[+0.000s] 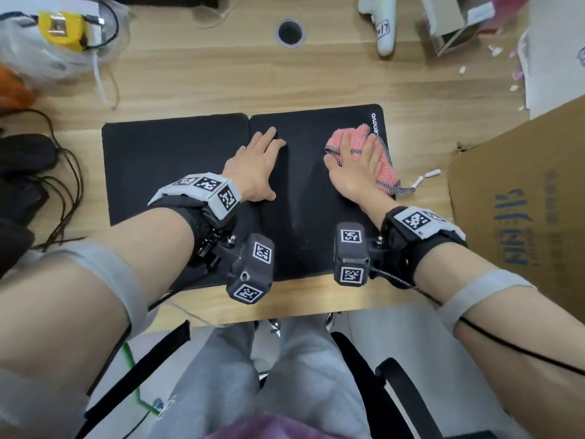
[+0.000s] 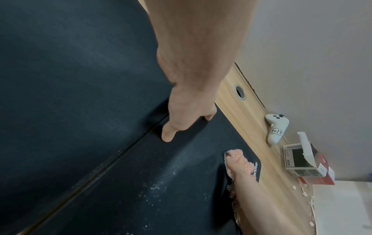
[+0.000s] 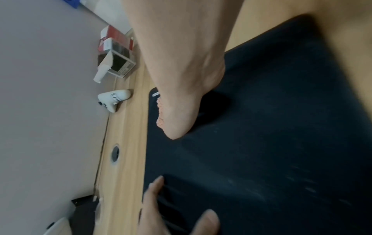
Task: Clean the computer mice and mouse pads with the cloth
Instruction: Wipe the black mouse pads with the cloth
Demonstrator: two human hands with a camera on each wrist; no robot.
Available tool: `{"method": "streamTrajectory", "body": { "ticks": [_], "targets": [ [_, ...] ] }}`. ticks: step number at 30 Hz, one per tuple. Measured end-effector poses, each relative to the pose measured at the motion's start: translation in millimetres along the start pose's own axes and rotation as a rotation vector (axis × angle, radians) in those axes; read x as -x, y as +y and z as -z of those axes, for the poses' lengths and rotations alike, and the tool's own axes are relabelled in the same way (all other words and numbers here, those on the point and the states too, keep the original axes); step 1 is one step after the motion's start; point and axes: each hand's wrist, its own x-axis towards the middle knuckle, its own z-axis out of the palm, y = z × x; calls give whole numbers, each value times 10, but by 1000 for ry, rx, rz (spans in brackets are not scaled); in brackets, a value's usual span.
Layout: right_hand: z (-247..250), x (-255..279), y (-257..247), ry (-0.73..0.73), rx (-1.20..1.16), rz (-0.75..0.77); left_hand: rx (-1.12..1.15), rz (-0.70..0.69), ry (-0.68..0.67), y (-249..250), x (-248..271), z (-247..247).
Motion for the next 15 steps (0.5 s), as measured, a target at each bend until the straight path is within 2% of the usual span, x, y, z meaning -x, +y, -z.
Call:
{"method": "streamTrajectory", "body": {
  "ticks": [7,15],
  "targets": [
    [361,-528,-210,6,78,52,57,47,14,5,-66,35],
    [367,-251,-44,-65,25,91,1,49,26,45,26,22]
  ]
}}
